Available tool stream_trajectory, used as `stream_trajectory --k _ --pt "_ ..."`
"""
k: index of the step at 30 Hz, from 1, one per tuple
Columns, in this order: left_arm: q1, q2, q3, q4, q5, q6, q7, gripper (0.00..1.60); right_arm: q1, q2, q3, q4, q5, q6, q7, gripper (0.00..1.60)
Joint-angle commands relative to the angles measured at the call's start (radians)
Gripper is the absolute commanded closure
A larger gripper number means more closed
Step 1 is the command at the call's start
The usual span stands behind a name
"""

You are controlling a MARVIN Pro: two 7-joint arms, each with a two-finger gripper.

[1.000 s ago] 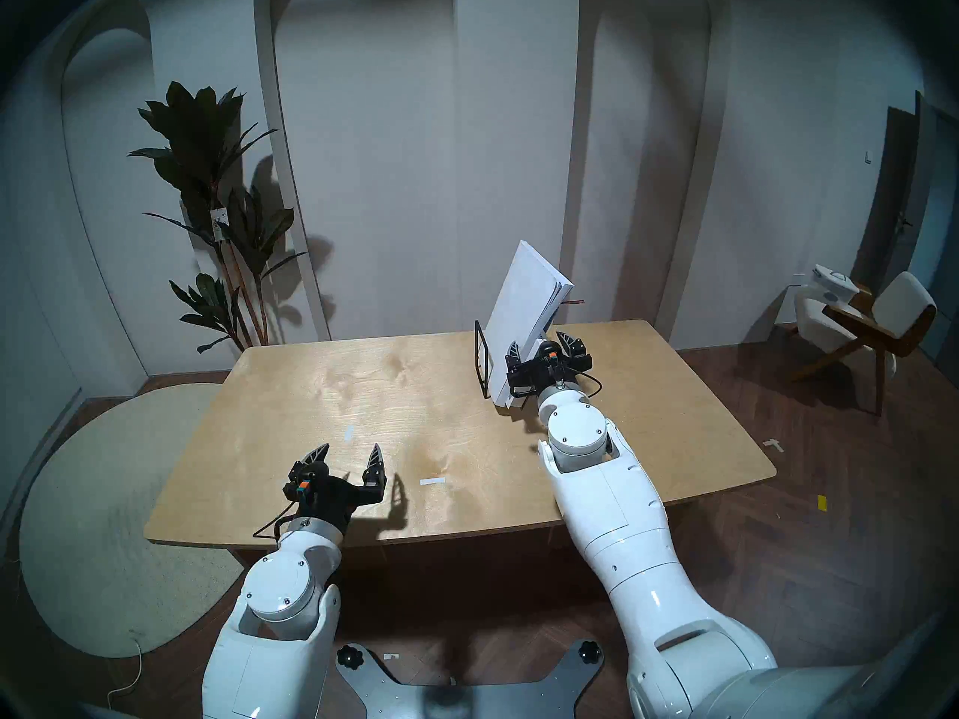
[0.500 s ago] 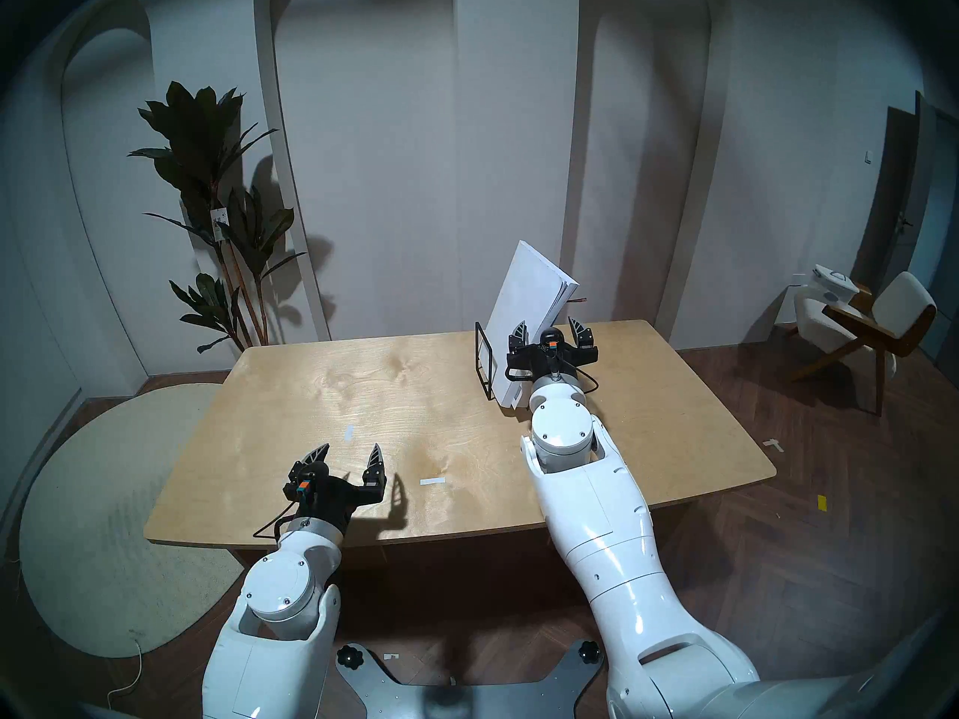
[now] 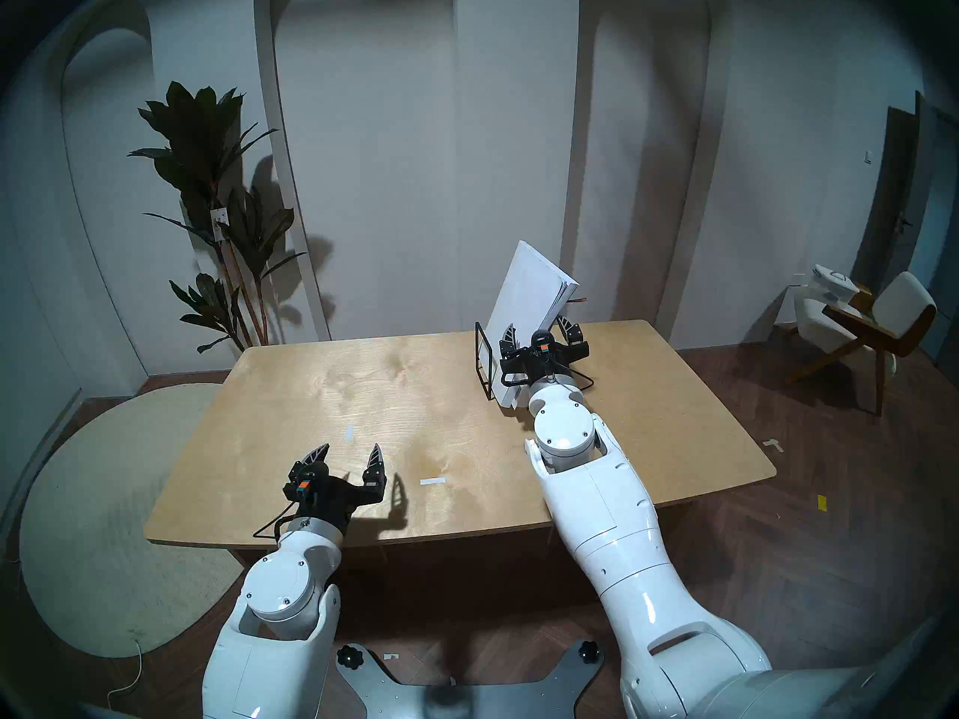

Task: Stack the books into one stack

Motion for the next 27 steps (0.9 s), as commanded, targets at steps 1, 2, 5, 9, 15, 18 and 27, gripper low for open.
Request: stream_trajectory --k 1,2,5,9,15,18,27 --pt "-0.004 0.003 0.000 -0.021 -0.002 -0.004 0.003 0.00 0.070 0.016 0.013 0.000 0.055 0.019 0.099 0.00" --pt "-0.003 0.003 0.000 -0.022 -0.002 -0.004 0.003 0.00 0.073 0.026 0.007 0.011 0.037 0.010 0.096 0.00" --pt "-0.003 0.003 0.001 -0.022 -0.002 -0.003 0.004 0.00 0.067 0.027 0.017 0.020 0.051 0.003 0.108 0.00" --pt "-0.003 0.003 0.001 -0.022 -0.002 -0.003 0.004 0.00 0.058 0.000 0.041 0.032 0.061 0.004 0.063 0.85" --pt "-0.003 0.002 0.001 -0.022 -0.002 -0.003 0.004 0.00 0.034 -0.062 0.081 0.042 0.030 0.004 -0.027 1.60" --pt "-0.003 0.003 0.001 -0.022 -0.003 -0.003 0.005 0.00 0.026 -0.064 0.066 0.045 0.031 -0.027 -0.093 1.60" --pt "-0.004 0.003 0.000 -0.021 -0.002 -0.004 0.004 0.00 0.041 -0.062 0.049 0.014 -0.002 -0.112 -0.124 1.60"
